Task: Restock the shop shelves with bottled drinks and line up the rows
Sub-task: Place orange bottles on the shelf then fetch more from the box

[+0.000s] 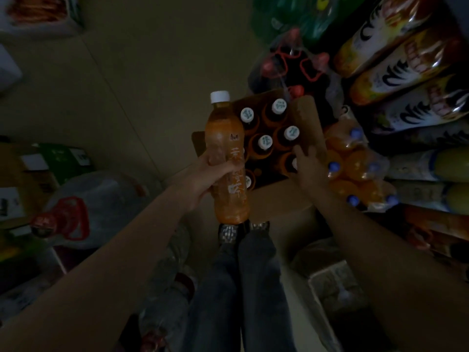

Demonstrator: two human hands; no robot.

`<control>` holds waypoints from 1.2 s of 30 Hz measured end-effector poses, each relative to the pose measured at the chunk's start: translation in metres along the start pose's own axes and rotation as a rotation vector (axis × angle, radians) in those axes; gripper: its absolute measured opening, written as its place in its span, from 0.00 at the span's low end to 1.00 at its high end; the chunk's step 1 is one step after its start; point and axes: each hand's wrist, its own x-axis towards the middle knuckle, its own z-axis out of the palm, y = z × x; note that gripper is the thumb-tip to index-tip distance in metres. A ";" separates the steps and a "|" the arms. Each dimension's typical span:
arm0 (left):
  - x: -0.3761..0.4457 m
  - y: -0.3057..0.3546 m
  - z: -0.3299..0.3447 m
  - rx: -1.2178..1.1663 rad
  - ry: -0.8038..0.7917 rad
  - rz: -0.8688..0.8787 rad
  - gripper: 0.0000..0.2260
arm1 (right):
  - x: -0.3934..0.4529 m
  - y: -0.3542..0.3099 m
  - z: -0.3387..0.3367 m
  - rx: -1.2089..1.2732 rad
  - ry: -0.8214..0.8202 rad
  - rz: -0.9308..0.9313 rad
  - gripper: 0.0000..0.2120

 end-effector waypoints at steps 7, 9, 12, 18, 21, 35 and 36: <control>-0.031 0.025 0.009 0.115 -0.001 -0.010 0.20 | -0.046 -0.014 -0.050 0.198 0.044 -0.232 0.24; -0.051 0.049 0.016 0.161 0.005 0.033 0.19 | -0.077 -0.014 -0.087 0.414 0.140 -0.264 0.17; -0.089 0.097 0.034 0.217 -0.034 0.112 0.21 | -0.126 -0.015 -0.171 0.521 0.304 -0.233 0.13; -0.169 0.203 0.102 0.322 -0.155 0.369 0.30 | -0.238 -0.010 -0.347 0.596 0.716 -0.232 0.15; -0.220 0.245 0.146 0.351 -0.247 0.479 0.23 | -0.302 0.009 -0.411 0.512 0.913 -0.200 0.16; -0.429 0.204 0.417 0.574 -0.590 0.860 0.24 | -0.642 0.178 -0.435 0.238 1.684 0.276 0.14; -0.445 0.189 0.440 0.565 -0.607 0.880 0.24 | -0.669 0.193 -0.428 0.261 1.691 0.285 0.14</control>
